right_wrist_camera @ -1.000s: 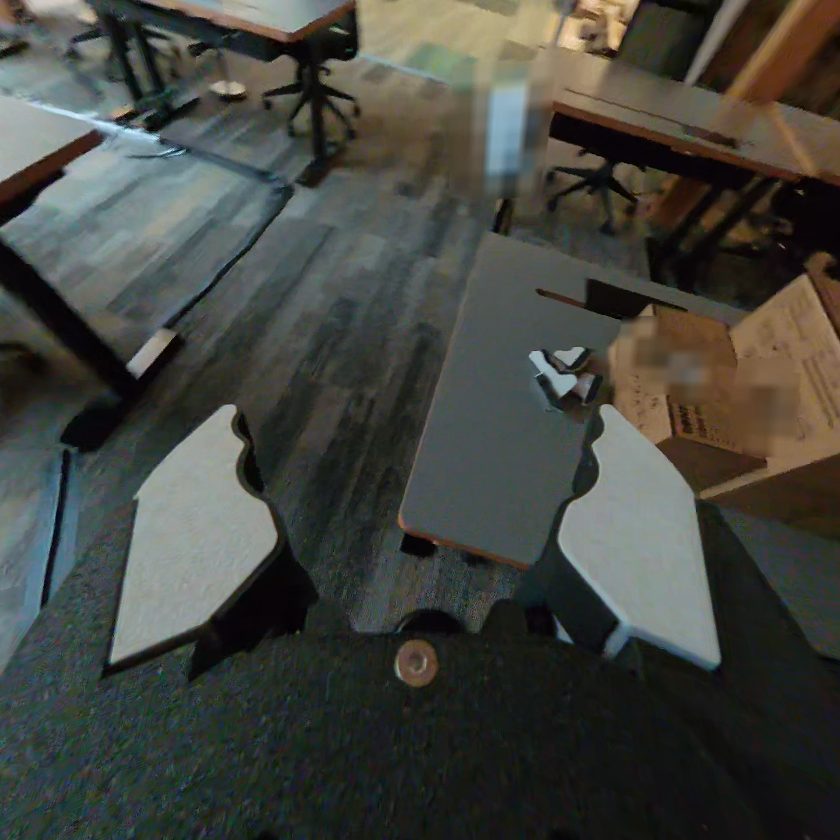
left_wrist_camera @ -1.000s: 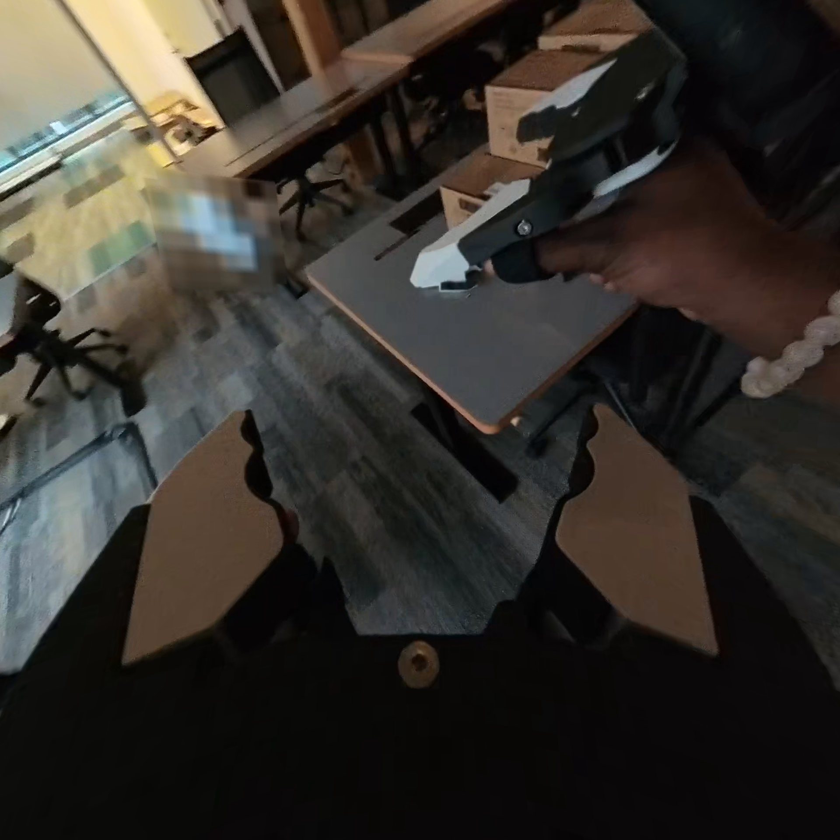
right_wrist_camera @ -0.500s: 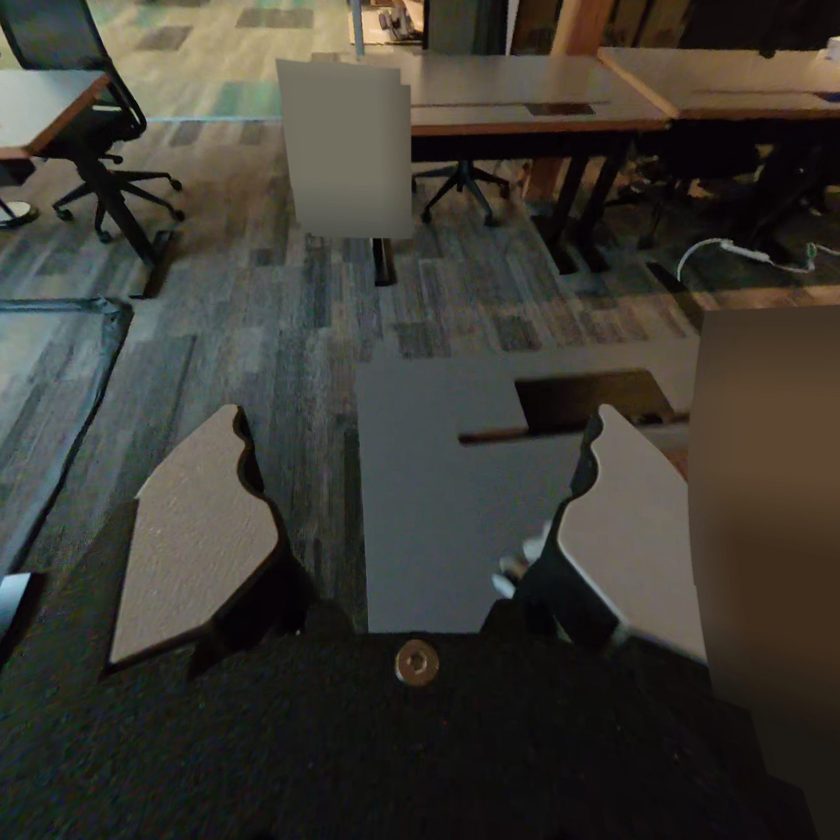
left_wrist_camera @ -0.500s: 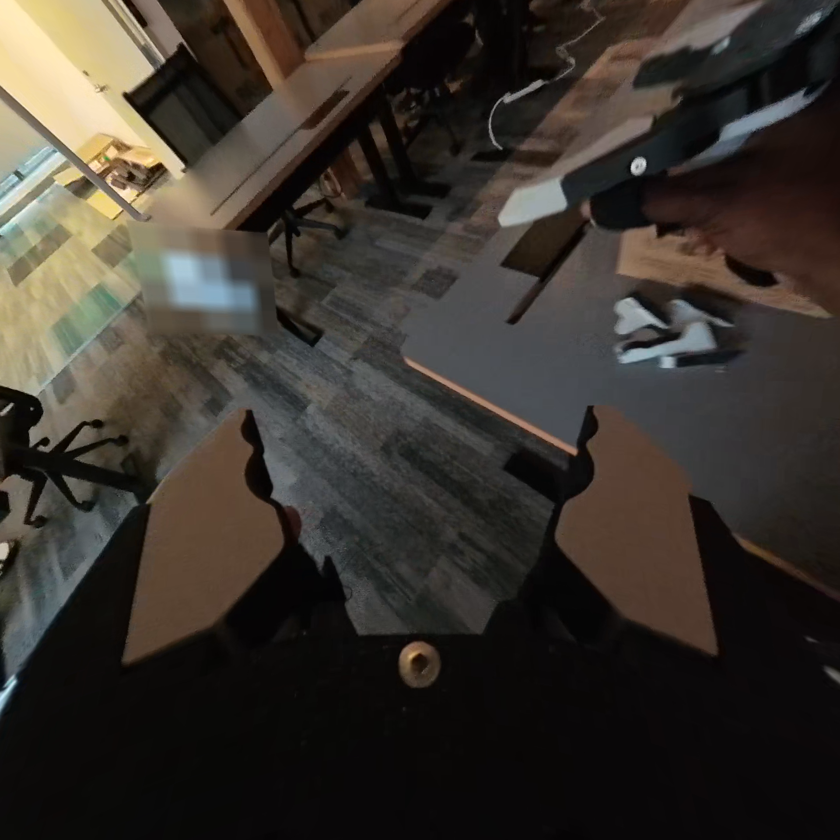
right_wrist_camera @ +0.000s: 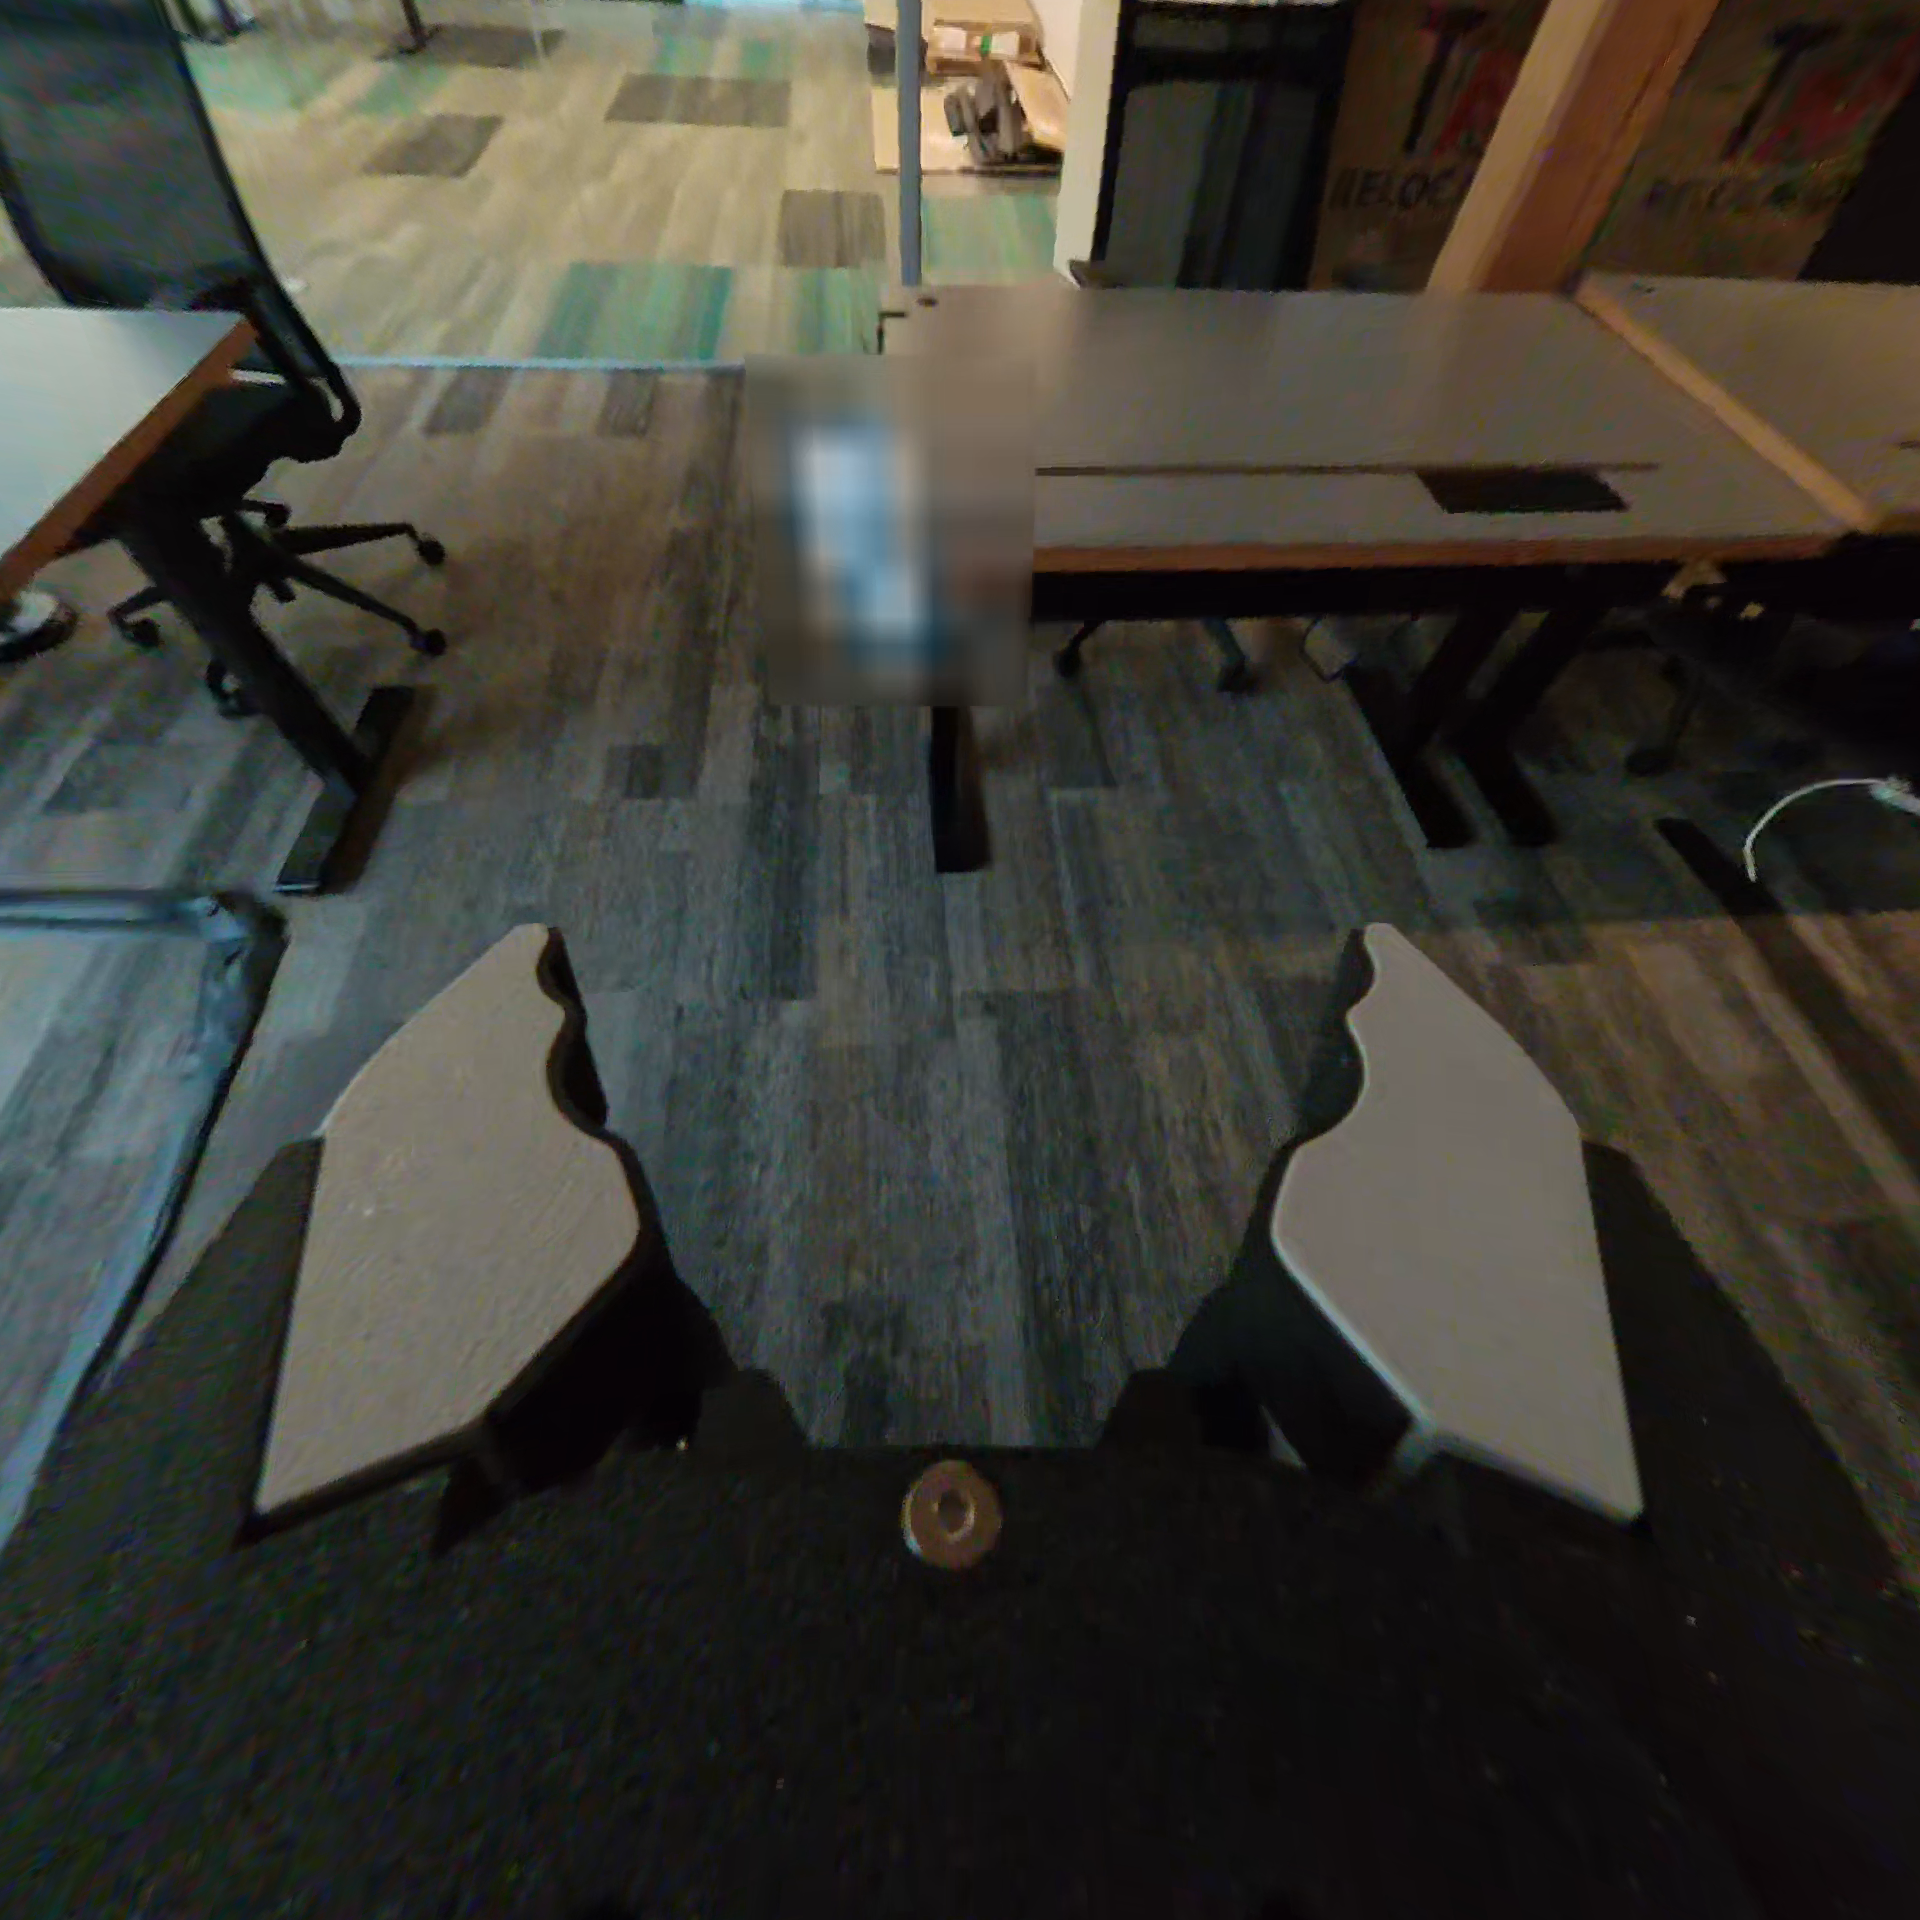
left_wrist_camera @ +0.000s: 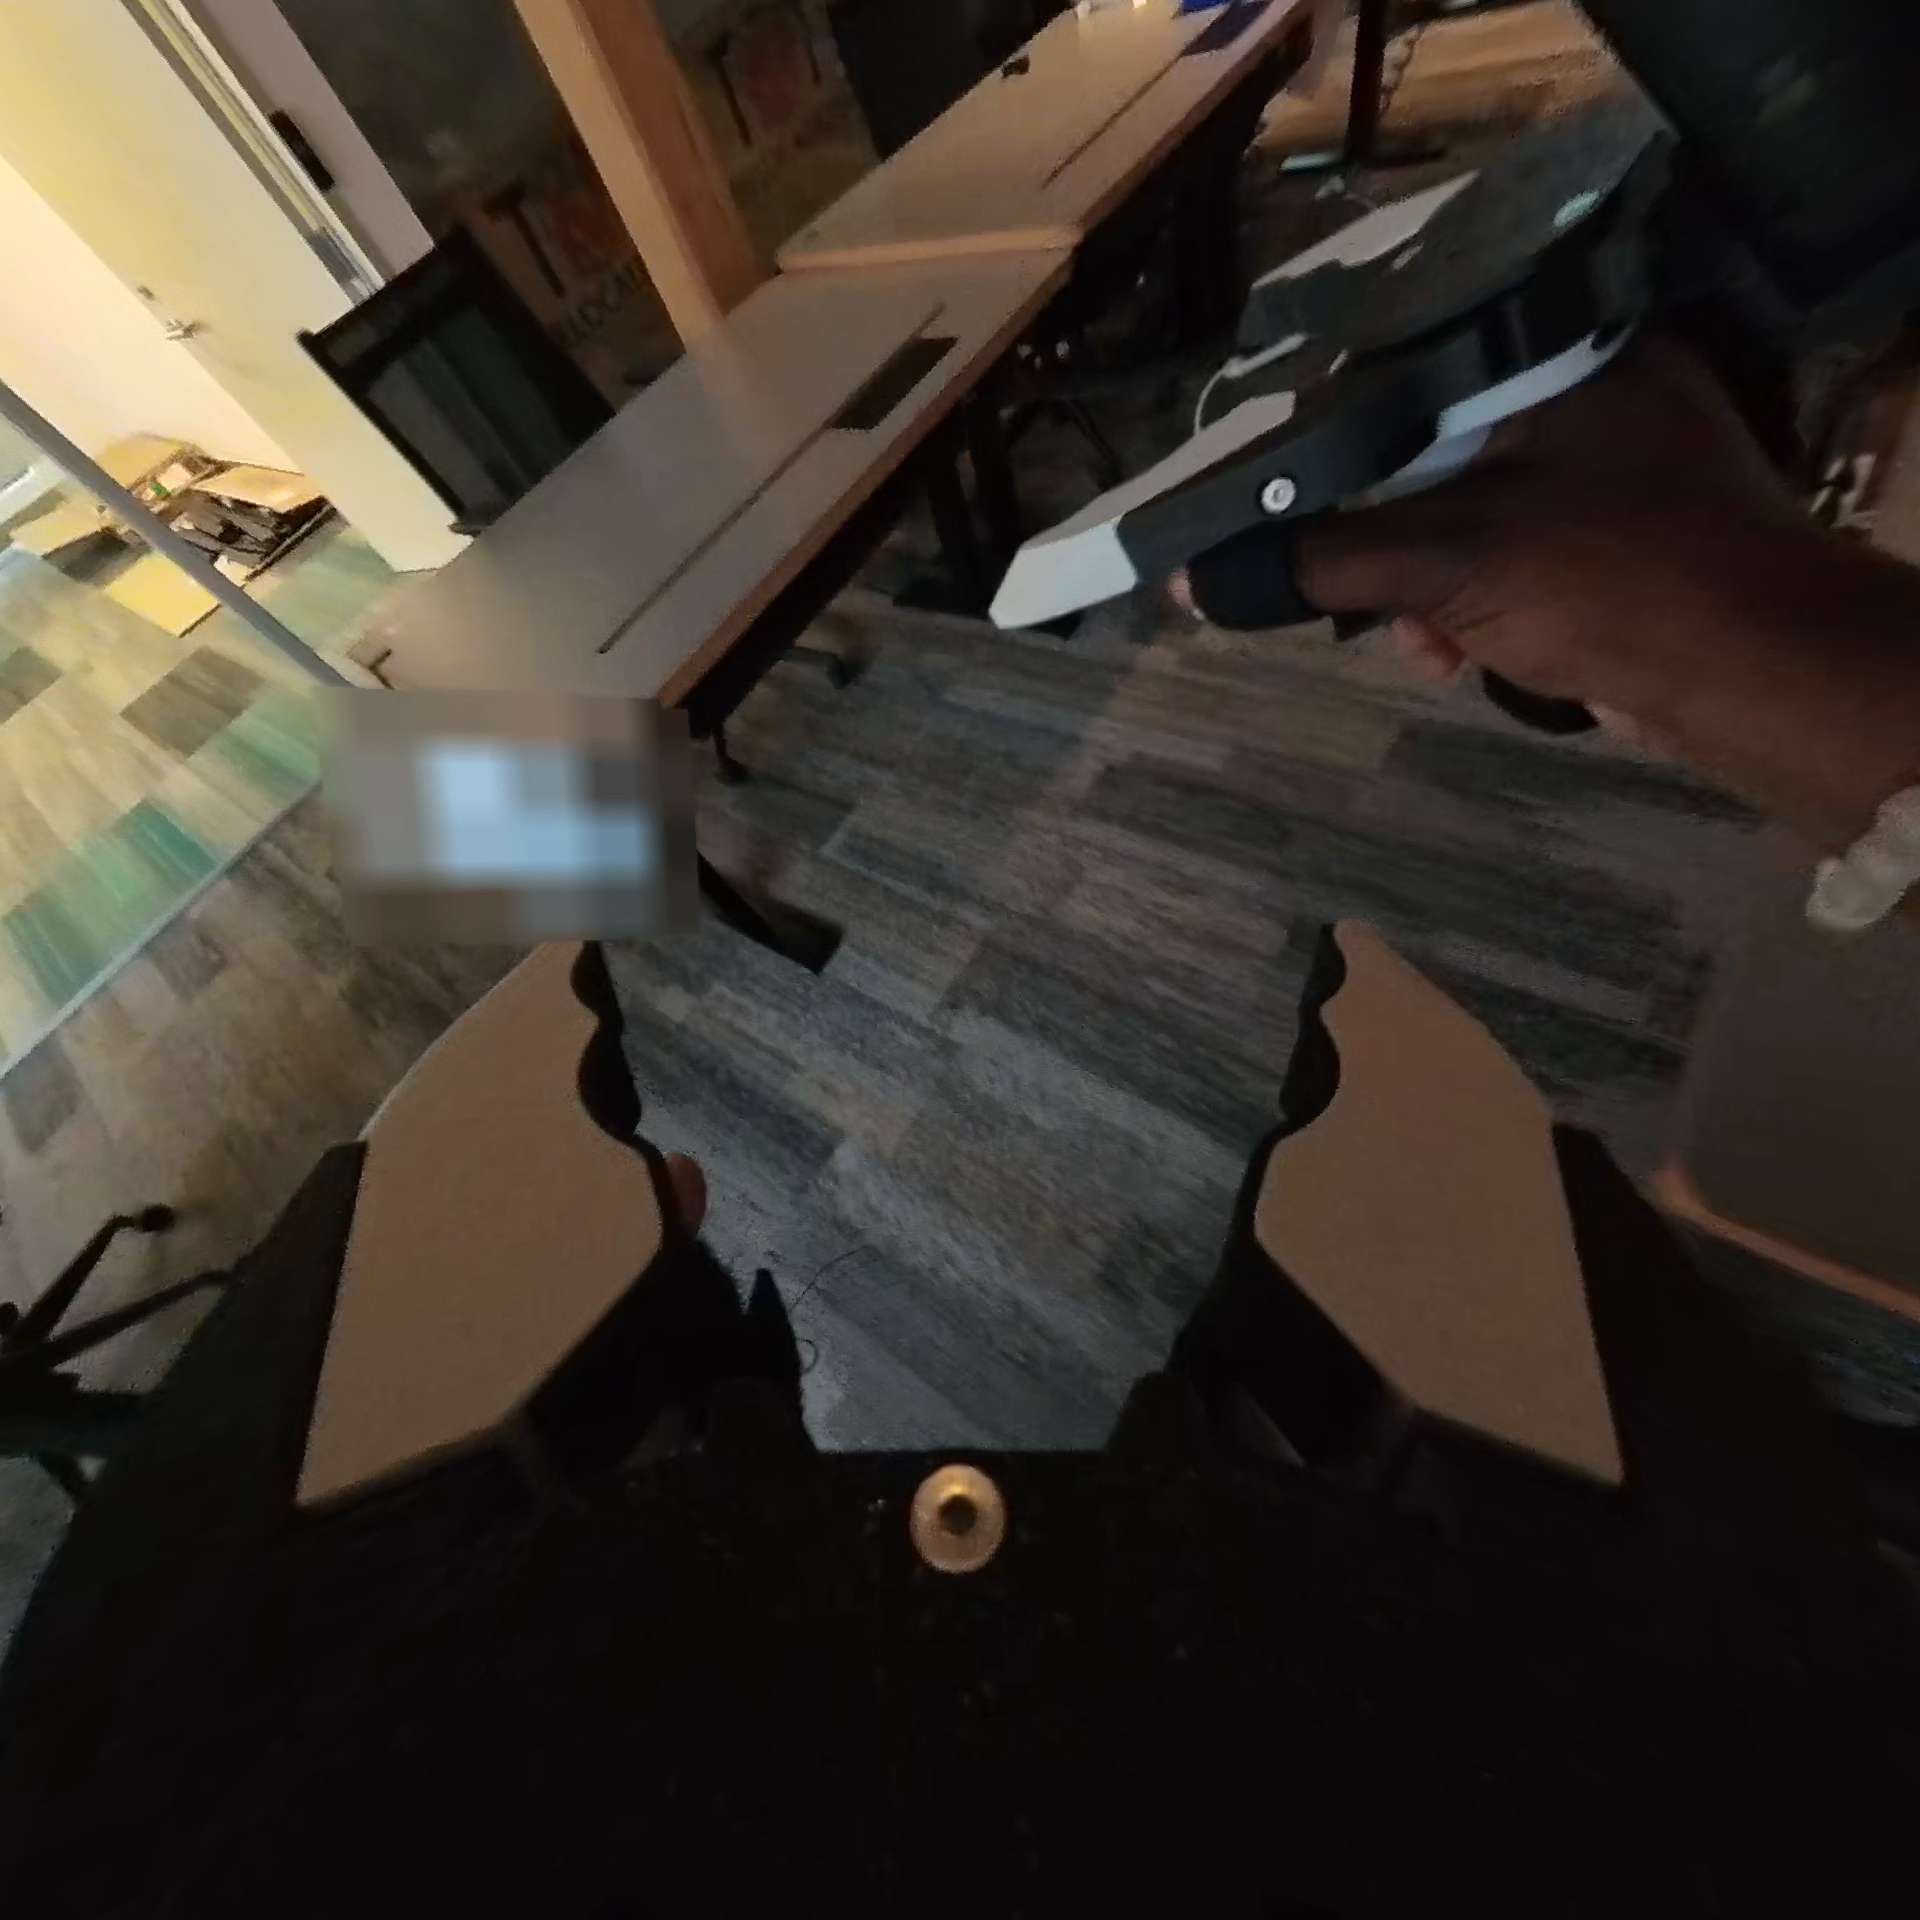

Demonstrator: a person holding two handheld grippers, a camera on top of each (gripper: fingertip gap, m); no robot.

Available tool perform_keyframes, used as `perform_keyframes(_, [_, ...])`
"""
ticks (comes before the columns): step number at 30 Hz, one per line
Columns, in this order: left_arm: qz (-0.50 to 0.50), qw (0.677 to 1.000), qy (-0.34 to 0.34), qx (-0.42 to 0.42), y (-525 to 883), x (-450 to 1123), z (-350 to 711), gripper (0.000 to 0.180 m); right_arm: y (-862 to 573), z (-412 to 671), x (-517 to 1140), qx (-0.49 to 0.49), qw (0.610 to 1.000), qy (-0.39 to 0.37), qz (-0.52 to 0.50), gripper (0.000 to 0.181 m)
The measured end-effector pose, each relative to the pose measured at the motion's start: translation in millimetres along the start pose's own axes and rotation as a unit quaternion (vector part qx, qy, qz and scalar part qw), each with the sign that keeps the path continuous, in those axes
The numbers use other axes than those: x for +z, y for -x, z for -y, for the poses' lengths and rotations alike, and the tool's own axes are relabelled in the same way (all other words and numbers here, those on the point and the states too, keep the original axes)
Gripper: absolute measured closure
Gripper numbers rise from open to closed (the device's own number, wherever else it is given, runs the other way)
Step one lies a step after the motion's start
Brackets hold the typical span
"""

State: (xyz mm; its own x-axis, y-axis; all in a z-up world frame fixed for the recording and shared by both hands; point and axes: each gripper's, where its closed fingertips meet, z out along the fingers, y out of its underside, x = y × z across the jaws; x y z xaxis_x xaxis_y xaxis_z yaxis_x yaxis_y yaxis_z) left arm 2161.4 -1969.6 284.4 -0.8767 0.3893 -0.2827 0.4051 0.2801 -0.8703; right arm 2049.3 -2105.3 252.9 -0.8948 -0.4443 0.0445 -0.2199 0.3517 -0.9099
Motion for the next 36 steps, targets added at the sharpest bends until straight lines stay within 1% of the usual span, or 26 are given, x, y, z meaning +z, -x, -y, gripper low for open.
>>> perform_keyframes(2, [-0.006, 1.000, -0.001, -0.001, 67, 45, -5, 0.058, 8, 32, 69, 0.004, 1.000, 0.010, -0.005, 0.049])
perform_keyframes(5, [0.000, 1.000, -0.021, -0.012, 172, 116, -11, 0.062, 15, 71, 183, 0.006, 1.000, 0.002, -0.031, 0.049])
perform_keyframes(7, [0.009, 1.000, -0.015, -0.004, 250, 176, -23, 0.062, 20, 97, 264, 0.010, 0.999, -0.005, -0.041, 0.049])
perform_keyframes(10, [0.024, 1.000, 0.007, 0.001, 371, 258, -29, 0.061, 41, 150, 397, 0.027, 0.999, -0.016, -0.020, 0.049])
perform_keyframes(11, [0.031, 0.999, 0.010, 0.001, 413, 279, -24, 0.060, 52, 173, 441, 0.024, 1.000, -0.017, -0.010, 0.049])
perform_keyframes(13, [0.042, 0.999, 0.001, -0.004, 493, 316, -14, 0.063, 76, 223, 527, 0.009, 1.000, -0.014, 0.004, 0.049])
perform_keyframes(15, [0.046, 0.999, 0.018, -0.017, 569, 358, -16, 0.062, 109, 284, 615, 0.002, 0.999, -0.022, 0.024, 0.049])
perform_keyframes(19, [0.070, 0.997, 0.002, -0.013, 726, 455, -20, 0.064, 170, 383, 782, -0.027, 0.997, -0.048, 0.061, 0.050])
perform_keyframes(25, [0.064, 0.997, -0.020, 0.023, 959, 592, -21, 0.064, 231, 501, 1007, -0.040, 0.996, -0.065, 0.034, 0.050])
perform_keyframes(28, [0.045, 0.999, -0.022, 0.009, 1064, 653, -18, 0.063, 260, 547, 1115, -0.029, 0.998, -0.043, 0.032, 0.049])
perform_keyframes(29, [0.042, 0.999, -0.024, 0.016, 1099, 673, -18, 0.063, 271, 562, 1149, -0.030, 0.998, -0.036, 0.036, 0.049])
perform_keyframes(31, [0.050, 0.998, -0.029, 0.033, 1180, 716, -24, 0.063, 287, 595, 1222, -0.045, 0.998, -0.038, 0.026, 0.050])
perform_keyframes(33, [0.054, 0.998, -0.032, 0.026, 1261, 762, -36, 0.064, 307, 627, 1303, -0.059, 0.997, -0.038, 0.022, 0.050])
perform_keyframes(36, [0.097, 0.995, -0.030, 0.022, 1389, 824, -55, 0.067, 354, 684, 1436, -0.055, 0.996, -0.056, 0.048, 0.051])
